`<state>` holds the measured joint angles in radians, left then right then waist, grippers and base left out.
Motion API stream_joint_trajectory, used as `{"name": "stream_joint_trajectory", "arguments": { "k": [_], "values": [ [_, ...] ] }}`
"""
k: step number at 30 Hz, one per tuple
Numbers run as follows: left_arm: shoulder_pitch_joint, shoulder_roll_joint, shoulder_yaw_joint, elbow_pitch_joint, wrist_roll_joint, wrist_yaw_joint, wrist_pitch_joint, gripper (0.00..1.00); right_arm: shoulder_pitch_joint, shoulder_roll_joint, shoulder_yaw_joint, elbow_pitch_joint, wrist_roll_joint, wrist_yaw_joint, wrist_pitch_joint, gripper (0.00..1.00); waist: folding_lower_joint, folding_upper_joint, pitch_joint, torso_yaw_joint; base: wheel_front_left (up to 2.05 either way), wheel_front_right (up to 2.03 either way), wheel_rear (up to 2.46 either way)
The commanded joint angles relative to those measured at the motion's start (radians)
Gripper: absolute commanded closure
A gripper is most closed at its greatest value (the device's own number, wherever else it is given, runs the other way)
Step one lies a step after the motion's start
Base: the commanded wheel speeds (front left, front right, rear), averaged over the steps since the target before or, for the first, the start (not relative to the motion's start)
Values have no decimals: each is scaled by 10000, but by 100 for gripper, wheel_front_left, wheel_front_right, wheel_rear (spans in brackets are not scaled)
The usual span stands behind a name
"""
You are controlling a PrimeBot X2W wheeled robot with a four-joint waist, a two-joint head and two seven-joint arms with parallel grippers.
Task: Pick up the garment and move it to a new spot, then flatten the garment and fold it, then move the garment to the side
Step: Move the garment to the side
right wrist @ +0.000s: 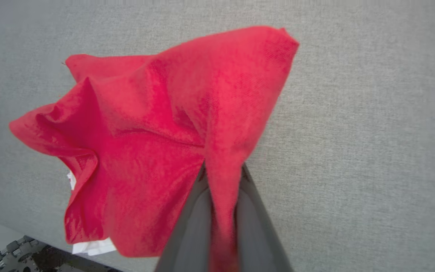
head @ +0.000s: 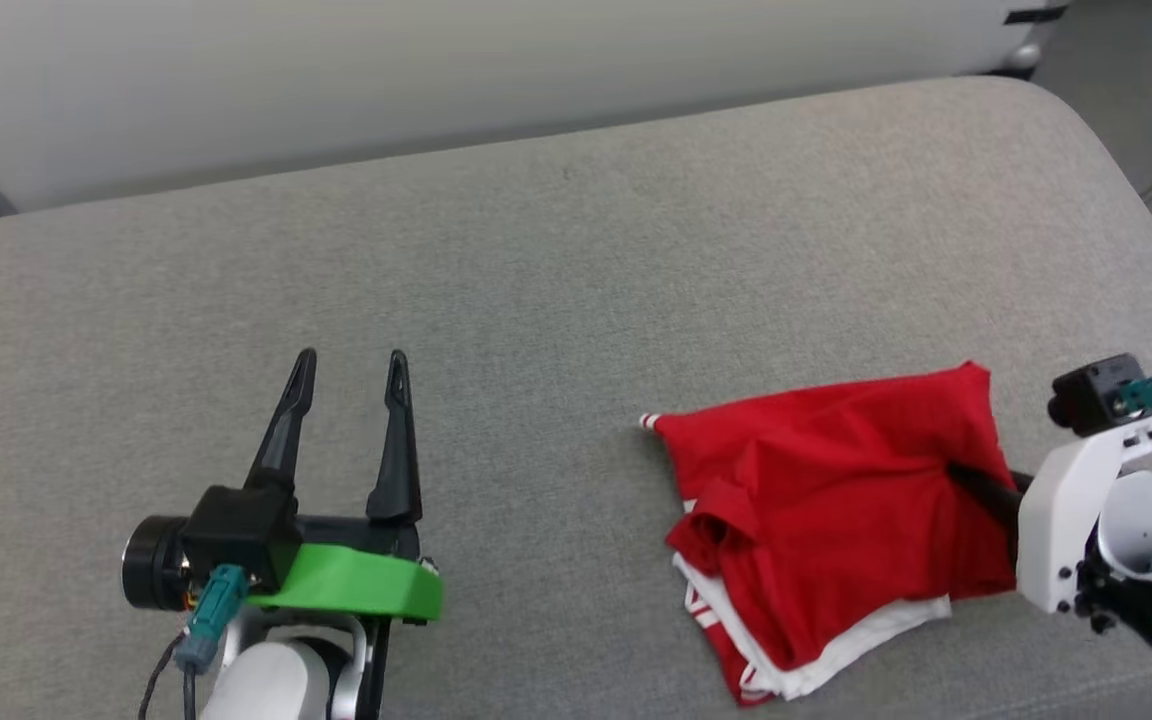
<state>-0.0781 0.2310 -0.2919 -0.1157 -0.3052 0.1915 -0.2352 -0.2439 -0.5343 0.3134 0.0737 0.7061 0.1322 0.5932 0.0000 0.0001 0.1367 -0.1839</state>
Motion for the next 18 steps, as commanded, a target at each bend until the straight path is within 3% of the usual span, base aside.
{"name": "stream_joint_trajectory", "arguments": {
  "k": [1, 18],
  "values": [
    [-287, 119, -62, -122, 150, -41, 64, 0, -405, -132, 2, 141, -80, -15, -107, 100, 0, -1, 1067, -931, 0, 0, 0],
    [-2760, 607, -841, -1511, 1258, -551, 1198, 0, -3709, -1728, -955, 3748, -560, -15, -1586, 100, 0, -1, 3969, -1756, 0, 0, 0]
  ]
}}
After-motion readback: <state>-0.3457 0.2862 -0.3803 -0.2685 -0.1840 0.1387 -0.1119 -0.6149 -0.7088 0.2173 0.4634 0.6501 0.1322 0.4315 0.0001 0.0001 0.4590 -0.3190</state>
